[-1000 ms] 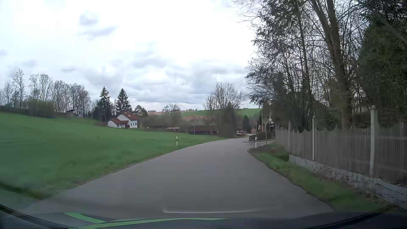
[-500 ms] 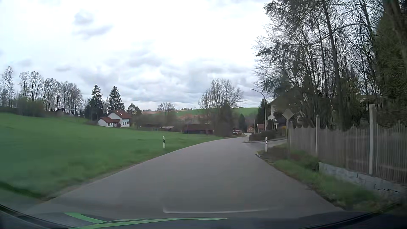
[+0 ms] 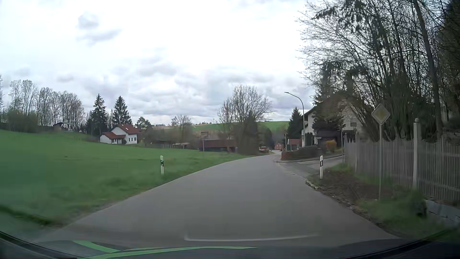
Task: Follow the waypoints while adhering to traffic rules and regulations
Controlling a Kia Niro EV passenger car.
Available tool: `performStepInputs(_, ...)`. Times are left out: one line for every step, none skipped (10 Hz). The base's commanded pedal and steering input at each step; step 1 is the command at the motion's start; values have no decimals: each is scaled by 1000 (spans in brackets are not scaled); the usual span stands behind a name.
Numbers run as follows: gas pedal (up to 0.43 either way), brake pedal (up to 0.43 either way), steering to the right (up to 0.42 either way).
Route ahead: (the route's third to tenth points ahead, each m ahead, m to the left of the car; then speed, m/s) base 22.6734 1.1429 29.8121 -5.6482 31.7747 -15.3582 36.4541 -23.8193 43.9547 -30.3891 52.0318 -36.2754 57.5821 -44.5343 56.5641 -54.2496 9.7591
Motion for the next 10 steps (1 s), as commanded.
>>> performStepInputs(0,317,39)
performStepInputs(0,317,44)
performStepInputs(0,317,51)
performStepInputs(0,311,58)
performStepInputs(0,311,64)
performStepInputs(0,305,71)
performStepInputs(0,299,79)
performStepInputs(0,299,86)
performStepInputs(0,293,95)
performStepInputs(0,287,108)
